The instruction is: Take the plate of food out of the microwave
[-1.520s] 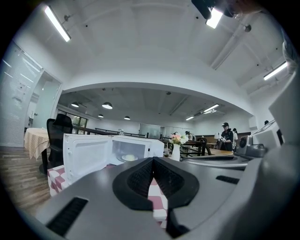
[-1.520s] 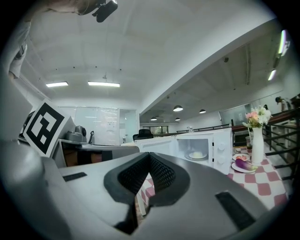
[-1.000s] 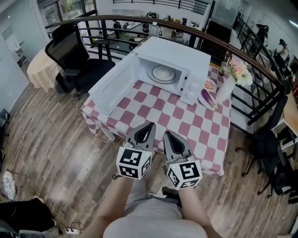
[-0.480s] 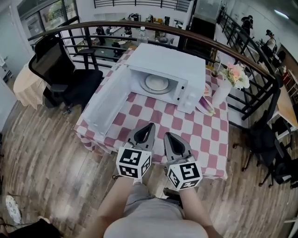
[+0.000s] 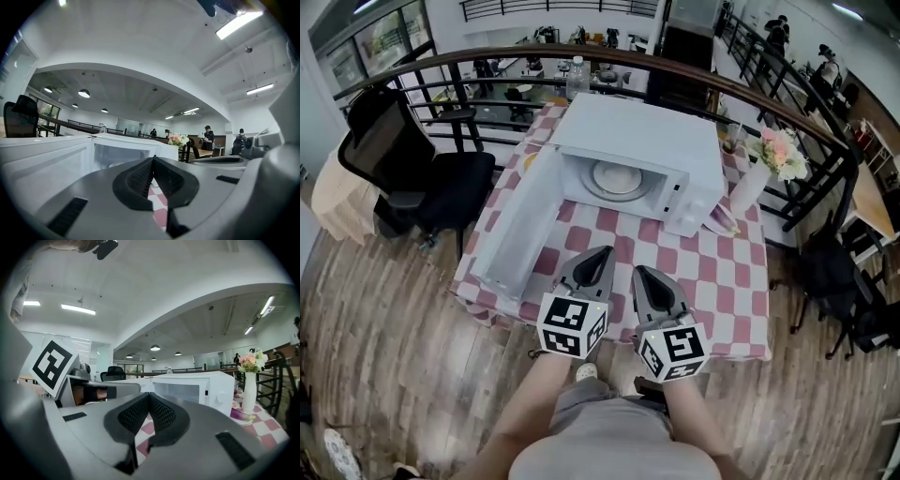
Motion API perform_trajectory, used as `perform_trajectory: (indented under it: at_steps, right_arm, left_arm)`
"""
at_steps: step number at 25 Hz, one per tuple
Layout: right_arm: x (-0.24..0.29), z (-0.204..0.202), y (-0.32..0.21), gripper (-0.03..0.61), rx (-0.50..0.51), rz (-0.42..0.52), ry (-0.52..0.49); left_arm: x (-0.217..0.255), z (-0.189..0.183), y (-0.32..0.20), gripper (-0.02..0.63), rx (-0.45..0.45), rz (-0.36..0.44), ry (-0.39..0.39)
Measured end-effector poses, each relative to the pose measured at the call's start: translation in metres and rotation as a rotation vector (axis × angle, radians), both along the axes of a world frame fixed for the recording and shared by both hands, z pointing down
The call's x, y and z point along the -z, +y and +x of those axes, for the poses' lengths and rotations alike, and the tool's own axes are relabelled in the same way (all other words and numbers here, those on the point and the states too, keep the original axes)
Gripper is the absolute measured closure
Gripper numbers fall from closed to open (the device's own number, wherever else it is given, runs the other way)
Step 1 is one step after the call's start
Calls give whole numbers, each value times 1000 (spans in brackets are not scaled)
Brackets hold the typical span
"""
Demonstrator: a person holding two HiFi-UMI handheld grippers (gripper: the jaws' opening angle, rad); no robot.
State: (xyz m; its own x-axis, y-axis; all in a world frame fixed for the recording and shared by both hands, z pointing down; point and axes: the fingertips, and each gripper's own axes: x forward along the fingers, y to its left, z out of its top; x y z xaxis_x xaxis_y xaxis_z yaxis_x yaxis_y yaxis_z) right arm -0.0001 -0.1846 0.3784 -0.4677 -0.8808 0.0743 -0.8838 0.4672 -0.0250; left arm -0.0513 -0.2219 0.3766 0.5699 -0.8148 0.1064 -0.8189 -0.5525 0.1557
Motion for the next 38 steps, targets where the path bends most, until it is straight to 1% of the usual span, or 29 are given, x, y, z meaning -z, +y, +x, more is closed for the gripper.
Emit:
perform_trajectory:
  at_steps: [7,13,20,28,33,38]
  right_arm:
    - [-6,-7,-22,555,-47,5,5]
    - [-9,-3,-35,555,-83,3,3]
    - [-18,5,-50,555,-95,-8,9]
    - [-27,19,-74,555,-94,-10,4]
    - [-34,23,-89,555,-85,-20,-8]
    - [-41,26,-105,555,-76,-35,-17]
  left_arm:
    - [-6,-5,-26,611,-44,4,7]
    - [-5,-4,-45,611,-56,11,57]
    - [-13,5,-64,611,-59,7,47]
    - [-28,17,-92,611,-59,-20,44]
    - [-41,22,-109,610,-52,-58,34]
    - [-52,23,-128,609,-38,-110,69]
